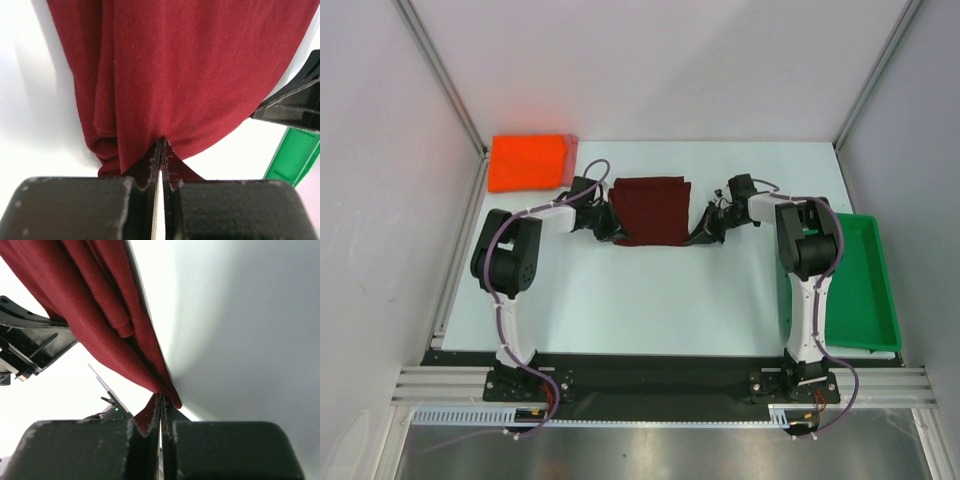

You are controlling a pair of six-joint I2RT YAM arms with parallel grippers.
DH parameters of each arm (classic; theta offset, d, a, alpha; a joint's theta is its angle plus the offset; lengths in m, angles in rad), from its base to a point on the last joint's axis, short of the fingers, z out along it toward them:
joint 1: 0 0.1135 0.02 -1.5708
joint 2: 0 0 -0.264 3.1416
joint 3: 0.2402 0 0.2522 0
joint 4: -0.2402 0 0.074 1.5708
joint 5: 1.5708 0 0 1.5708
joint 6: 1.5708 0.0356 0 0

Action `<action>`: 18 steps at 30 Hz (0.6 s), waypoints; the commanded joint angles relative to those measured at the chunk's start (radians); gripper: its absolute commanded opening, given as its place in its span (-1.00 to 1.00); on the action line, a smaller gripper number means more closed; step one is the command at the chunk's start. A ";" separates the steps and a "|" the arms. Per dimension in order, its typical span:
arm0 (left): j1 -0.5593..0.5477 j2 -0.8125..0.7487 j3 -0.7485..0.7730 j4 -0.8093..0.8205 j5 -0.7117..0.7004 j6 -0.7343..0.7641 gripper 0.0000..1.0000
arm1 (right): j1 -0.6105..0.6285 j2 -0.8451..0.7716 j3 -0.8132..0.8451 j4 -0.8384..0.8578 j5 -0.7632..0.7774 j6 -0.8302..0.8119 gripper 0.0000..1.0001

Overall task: Fold and stack the t-shirts
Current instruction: Fold the tshirt

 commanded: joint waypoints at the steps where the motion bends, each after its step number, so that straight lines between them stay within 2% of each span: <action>1: 0.013 -0.037 -0.080 -0.089 -0.104 0.094 -0.89 | 0.000 -0.057 -0.021 0.025 0.094 -0.051 -1.00; 6: 0.004 -0.218 -0.089 -0.132 -0.083 0.124 -0.82 | 0.049 -0.189 0.052 -0.044 0.097 -0.052 -1.00; 10: 0.001 -0.290 -0.054 -0.050 -0.052 0.111 -0.68 | 0.069 -0.179 0.140 0.019 0.089 -0.012 -1.00; 13: 0.002 -0.222 -0.011 0.045 0.015 0.068 -0.68 | 0.072 -0.072 0.235 0.082 0.049 0.057 -1.00; 18: 0.005 -0.009 0.119 0.049 0.038 -0.015 -0.73 | 0.080 0.105 0.364 0.161 0.043 0.112 -1.00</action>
